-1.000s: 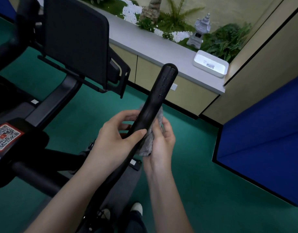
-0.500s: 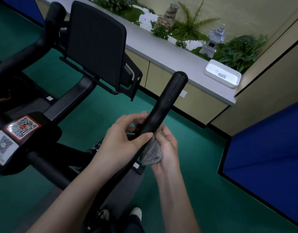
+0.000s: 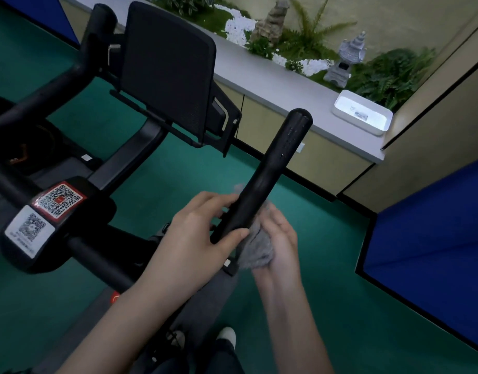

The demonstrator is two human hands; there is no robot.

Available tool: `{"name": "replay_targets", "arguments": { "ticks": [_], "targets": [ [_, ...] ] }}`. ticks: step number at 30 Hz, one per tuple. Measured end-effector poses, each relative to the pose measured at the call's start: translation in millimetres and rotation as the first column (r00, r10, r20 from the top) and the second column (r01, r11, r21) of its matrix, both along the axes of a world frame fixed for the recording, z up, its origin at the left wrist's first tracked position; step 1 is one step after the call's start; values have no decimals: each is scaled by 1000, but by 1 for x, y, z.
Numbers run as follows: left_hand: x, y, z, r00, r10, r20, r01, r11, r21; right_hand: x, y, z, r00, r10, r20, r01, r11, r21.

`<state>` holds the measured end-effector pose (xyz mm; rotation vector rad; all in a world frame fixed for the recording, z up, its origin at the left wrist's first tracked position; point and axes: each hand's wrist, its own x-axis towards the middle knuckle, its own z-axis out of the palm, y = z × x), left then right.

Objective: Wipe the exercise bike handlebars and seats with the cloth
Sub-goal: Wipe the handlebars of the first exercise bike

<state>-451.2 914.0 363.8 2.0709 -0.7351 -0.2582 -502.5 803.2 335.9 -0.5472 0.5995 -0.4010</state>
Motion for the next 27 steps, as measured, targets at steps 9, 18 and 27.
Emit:
{"name": "replay_targets", "arguments": {
  "ticks": [9,18,27],
  "targets": [
    [-3,3,0,1000,-24,-8,24,999,-38,-11,9,-4,997,32,-65,-35,998,-52],
    [0,2,-3,999,-40,-4,40,997,-68,-14,19,-9,994,30,-101,-31,999,-16],
    [4,1,-4,998,-57,-28,56,998,-43,4,5,-2,989,-122,-87,109,984,-138]
  ]
}}
